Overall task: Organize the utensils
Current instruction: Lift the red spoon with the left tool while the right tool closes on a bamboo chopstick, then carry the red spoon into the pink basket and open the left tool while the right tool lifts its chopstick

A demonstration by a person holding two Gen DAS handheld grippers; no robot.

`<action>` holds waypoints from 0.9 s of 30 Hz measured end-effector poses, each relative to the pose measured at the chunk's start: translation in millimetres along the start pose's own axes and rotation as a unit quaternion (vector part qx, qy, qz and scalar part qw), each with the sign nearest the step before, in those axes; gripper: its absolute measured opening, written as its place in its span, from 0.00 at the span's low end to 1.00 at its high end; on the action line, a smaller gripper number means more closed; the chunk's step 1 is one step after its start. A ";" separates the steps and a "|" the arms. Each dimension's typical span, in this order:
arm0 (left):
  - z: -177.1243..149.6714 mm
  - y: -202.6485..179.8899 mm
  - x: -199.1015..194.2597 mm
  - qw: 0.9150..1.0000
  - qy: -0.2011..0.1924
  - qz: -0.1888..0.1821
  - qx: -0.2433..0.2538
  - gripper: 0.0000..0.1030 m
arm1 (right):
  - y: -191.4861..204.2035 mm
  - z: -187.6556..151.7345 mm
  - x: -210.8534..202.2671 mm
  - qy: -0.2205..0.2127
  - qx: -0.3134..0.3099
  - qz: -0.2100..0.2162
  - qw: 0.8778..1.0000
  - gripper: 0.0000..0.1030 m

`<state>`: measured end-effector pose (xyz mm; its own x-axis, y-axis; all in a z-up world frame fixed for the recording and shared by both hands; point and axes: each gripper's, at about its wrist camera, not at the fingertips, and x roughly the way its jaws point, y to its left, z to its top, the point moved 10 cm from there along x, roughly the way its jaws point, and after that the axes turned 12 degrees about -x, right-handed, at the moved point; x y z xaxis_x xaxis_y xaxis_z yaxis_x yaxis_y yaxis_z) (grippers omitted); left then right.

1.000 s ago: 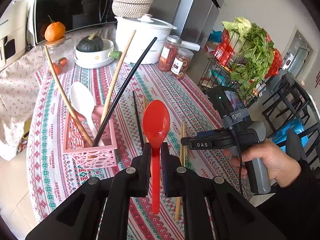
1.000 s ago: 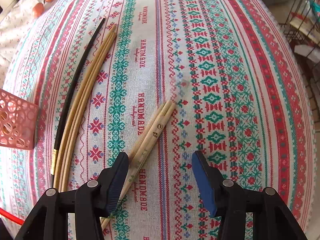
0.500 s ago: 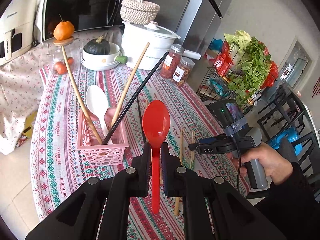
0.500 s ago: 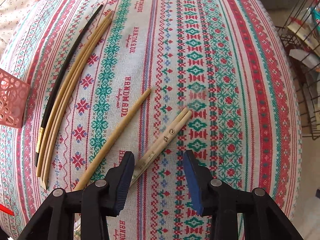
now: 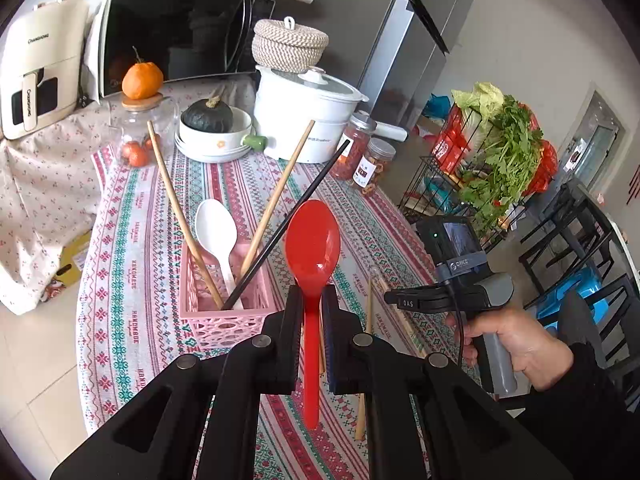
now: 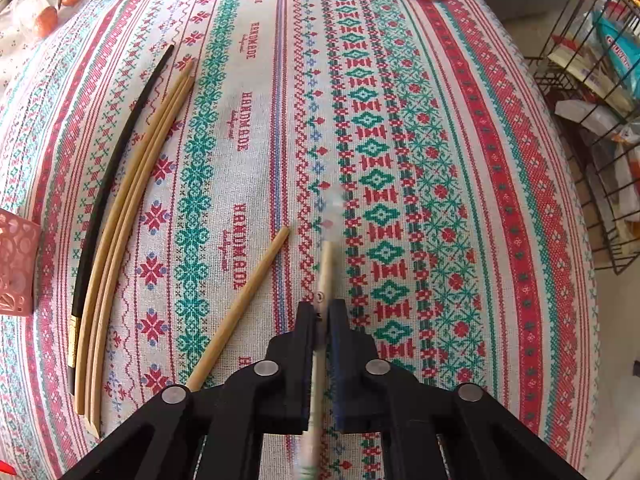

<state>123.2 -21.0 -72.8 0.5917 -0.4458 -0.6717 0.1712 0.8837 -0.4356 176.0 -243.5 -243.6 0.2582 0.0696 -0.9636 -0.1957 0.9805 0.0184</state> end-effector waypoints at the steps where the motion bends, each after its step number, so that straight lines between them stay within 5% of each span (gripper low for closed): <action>1: 2.2 0.5 -2.9 1.000 -0.006 0.000 0.000 0.10 | -0.1 -0.6 -3.1 -0.006 0.003 0.004 1.000 0.04; 9: 35.9 9.3 -36.5 0.996 -0.083 -0.008 -0.026 0.10 | 18.5 22.5 -64.1 -0.108 0.010 0.043 0.993 0.04; 18: 80.7 28.0 -69.5 0.974 -0.225 0.016 -0.033 0.10 | 54.3 42.2 -126.0 -0.208 -0.027 0.060 0.976 0.04; 27: 84.0 48.8 -18.2 0.967 -0.246 0.067 0.008 0.10 | 73.4 49.8 -140.7 -0.251 -0.050 0.070 0.964 0.04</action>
<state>187.0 42.3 -31.5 0.9118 -0.2087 -0.3536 0.0764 0.9324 -0.3533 172.4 -172.1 -93.4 0.6422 0.3054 -0.7030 -0.3463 0.9339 0.0893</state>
